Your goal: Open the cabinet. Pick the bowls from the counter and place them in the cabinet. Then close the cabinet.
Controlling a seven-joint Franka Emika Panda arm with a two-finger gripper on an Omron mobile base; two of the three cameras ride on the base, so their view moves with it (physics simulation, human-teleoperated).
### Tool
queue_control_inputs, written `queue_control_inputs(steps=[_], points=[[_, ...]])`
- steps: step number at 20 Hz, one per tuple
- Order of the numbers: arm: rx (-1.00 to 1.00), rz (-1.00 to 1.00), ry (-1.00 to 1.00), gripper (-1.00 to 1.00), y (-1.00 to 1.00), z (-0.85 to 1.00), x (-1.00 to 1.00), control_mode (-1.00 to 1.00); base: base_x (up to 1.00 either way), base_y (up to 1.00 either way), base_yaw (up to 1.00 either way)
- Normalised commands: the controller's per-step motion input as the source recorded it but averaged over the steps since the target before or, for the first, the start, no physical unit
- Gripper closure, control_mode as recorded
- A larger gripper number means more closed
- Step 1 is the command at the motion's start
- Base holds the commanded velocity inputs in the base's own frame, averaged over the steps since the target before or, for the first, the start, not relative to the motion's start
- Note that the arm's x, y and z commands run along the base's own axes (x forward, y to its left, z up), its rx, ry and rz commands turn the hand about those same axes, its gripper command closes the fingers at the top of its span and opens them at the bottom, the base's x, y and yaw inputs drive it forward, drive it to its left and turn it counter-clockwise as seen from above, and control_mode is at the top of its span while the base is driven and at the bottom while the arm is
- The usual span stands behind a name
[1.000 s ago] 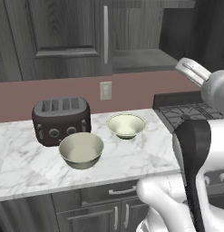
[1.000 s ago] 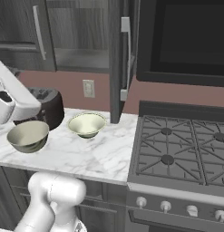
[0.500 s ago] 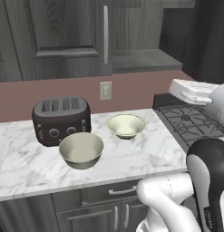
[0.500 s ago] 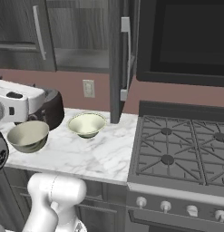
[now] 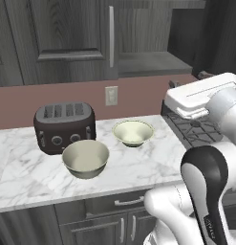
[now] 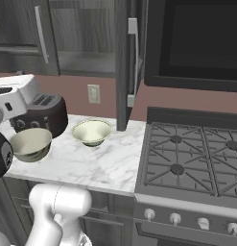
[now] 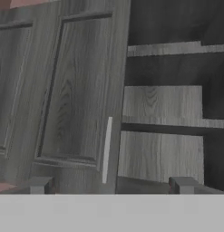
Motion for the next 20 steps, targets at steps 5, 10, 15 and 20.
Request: queue_control_inputs(steps=[5, 10, 15, 20], points=[[-0.08, -0.11, -0.02, -1.00, 0.28, 0.00, 0.38, -1.00, 0.00, 0.00, 0.00], [0.00, -0.01, 0.03, -1.00, 0.04, 0.00, 0.49, -1.00, 0.00, 0.00, 0.00], [0.00, 0.01, 0.01, -1.00, 0.03, -0.09, 0.54, -1.00, 0.00, 0.00, 0.00], [0.00, 0.01, -0.06, -1.00, 0.13, -0.10, 0.45, -1.00, 0.00, 0.00, 0.00]])
